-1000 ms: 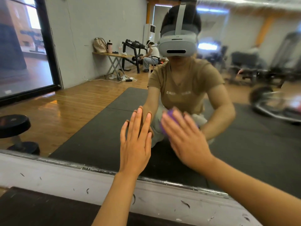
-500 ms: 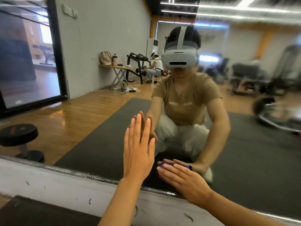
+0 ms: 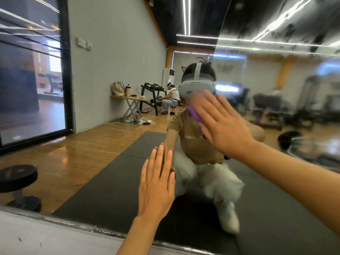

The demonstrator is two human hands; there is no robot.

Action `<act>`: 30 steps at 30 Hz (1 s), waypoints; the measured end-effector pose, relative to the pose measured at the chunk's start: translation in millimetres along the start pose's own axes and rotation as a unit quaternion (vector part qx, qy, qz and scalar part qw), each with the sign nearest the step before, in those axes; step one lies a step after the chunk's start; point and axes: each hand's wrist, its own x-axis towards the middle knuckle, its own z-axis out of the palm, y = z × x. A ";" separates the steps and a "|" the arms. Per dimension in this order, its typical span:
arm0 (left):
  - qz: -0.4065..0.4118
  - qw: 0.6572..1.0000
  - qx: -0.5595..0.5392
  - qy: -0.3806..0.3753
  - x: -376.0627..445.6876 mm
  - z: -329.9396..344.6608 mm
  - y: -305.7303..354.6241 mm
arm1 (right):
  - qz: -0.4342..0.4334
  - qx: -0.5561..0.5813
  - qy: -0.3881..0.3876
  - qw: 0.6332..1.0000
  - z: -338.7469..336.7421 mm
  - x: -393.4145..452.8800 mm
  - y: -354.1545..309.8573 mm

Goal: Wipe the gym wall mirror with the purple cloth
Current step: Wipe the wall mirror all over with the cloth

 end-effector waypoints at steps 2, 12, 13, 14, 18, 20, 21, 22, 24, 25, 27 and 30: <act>0.000 1.000 0.012 0.003 -0.5 -0.6 1.4 | 0.035 0.008 0.018 0.999 -11.0 28.3 23.8; 0.000 1.000 0.001 -0.005 8.4 -2.1 2.7 | 0.069 0.052 0.076 0.993 -19.8 55.6 51.0; 0.001 1.000 0.000 -0.008 9.5 -3.0 2.0 | 0.038 0.043 0.075 0.996 -14.2 43.2 45.1; 0.004 1.000 0.000 -0.010 10.8 -4.4 1.1 | 0.003 0.032 0.074 0.997 -9.1 30.4 40.0; 0.014 1.000 -0.003 0.000 23.3 -15.1 2.5 | -0.070 0.026 0.057 0.996 1.2 -7.0 26.0; 0.016 1.000 -0.008 0.012 34.5 -21.4 5.0 | -0.083 0.029 0.051 0.995 2.6 -14.4 22.3; 0.015 1.000 -0.012 0.016 39.5 -24.1 6.1 | -0.088 0.030 0.051 0.994 2.8 -15.9 21.7; 0.014 1.000 -0.015 0.017 43.5 -25.9 6.9 | -0.092 0.031 0.053 0.994 3.2 -16.6 21.9; 0.011 1.000 -0.014 0.017 47.6 -28.0 8.1 | -0.100 0.034 0.056 0.993 4.1 -17.5 23.2; 0.011 1.000 -0.012 0.017 48.2 -28.8 8.7 | -0.104 0.036 0.055 0.992 5.0 -18.2 23.9; 0.012 1.000 -0.008 0.014 47.3 -30.6 9.5 | -0.115 0.046 0.048 0.991 5.7 -19.9 24.7; 0.015 1.000 -0.009 0.010 48.8 -35.8 10.3 | -0.129 0.066 0.048 0.988 4.0 -20.3 27.0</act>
